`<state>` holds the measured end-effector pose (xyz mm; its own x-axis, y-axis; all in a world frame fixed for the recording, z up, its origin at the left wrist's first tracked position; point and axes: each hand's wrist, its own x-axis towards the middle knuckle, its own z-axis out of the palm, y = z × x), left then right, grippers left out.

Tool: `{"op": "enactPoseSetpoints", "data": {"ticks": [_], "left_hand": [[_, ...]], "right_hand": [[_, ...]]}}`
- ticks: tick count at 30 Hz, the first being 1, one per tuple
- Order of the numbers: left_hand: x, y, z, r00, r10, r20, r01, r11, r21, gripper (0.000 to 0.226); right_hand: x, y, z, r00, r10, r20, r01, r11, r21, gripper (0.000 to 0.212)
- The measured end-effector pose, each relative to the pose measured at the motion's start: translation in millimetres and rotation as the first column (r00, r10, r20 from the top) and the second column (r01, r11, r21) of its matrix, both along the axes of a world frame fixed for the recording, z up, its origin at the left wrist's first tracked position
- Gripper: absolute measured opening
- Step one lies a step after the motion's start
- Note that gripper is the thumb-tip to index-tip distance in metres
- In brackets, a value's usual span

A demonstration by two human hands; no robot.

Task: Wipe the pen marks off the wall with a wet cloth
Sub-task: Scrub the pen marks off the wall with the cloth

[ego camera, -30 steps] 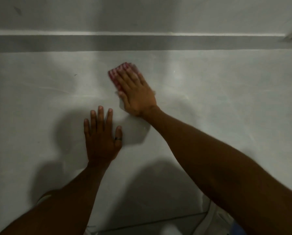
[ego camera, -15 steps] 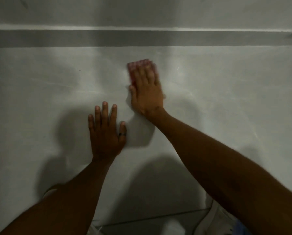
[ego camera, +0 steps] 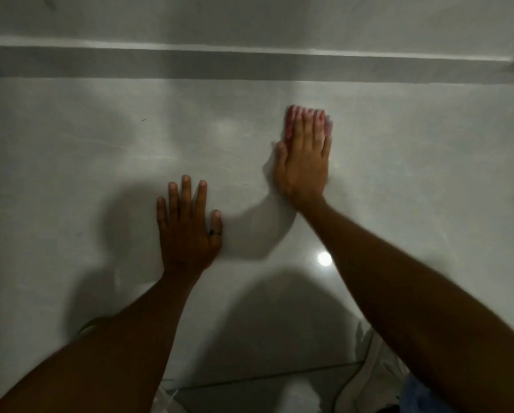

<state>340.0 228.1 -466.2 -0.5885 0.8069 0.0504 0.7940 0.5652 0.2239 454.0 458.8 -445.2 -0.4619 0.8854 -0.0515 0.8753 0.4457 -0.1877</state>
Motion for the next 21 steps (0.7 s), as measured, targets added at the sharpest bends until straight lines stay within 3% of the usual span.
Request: {"op": "enactPoseSetpoints", "data": {"ticks": [2, 5, 8, 11, 15, 18, 21], "left_hand": [[-0.4, -1.1, -1.2, 1.000, 0.001, 0.002, -0.001, 1.000, 0.005, 0.066], [-0.6, -0.3, -3.9, 1.000, -0.006, -0.018, 0.007, 1.000, 0.018, 0.064], [0.1, -1.1, -4.5, 0.999, -0.006, -0.047, 0.007, 1.000, 0.014, 0.063], [1.0, -2.3, -4.0, 0.999, -0.005, -0.042, 0.005, 1.000, 0.014, 0.063], [-2.3, -2.5, -13.6, 0.999, -0.018, -0.026, 0.018, 1.000, -0.010, 0.065], [-2.3, -2.7, -7.4, 1.000, -0.009, 0.022, 0.011, 0.998, -0.060, 0.066], [-12.3, 9.8, 28.5, 0.973, -0.011, 0.228, 0.076, 0.958, -0.278, 0.069]], "right_hand": [[3.2, -48.8, 1.3, 0.987, 0.154, -0.056, -0.155, 0.988, -0.023, 0.075], [21.8, -98.2, -4.3, 0.818, 0.575, -0.029, -0.576, 0.815, -0.061, 0.072], [18.0, -71.4, -2.6, 0.693, 0.720, 0.033, -0.719, 0.694, -0.029, 0.068], [-11.4, -21.8, 2.1, 0.809, 0.585, -0.062, -0.583, 0.811, 0.050, 0.065], [-30.1, 34.2, 0.8, 0.945, 0.323, -0.054, -0.326, 0.944, -0.058, 0.071], [-12.3, 10.5, 7.1, 0.966, 0.257, -0.006, -0.255, 0.956, -0.144, 0.080], [23.0, -33.7, 33.3, 0.984, 0.175, 0.017, -0.154, 0.906, -0.394, 0.084]]}}
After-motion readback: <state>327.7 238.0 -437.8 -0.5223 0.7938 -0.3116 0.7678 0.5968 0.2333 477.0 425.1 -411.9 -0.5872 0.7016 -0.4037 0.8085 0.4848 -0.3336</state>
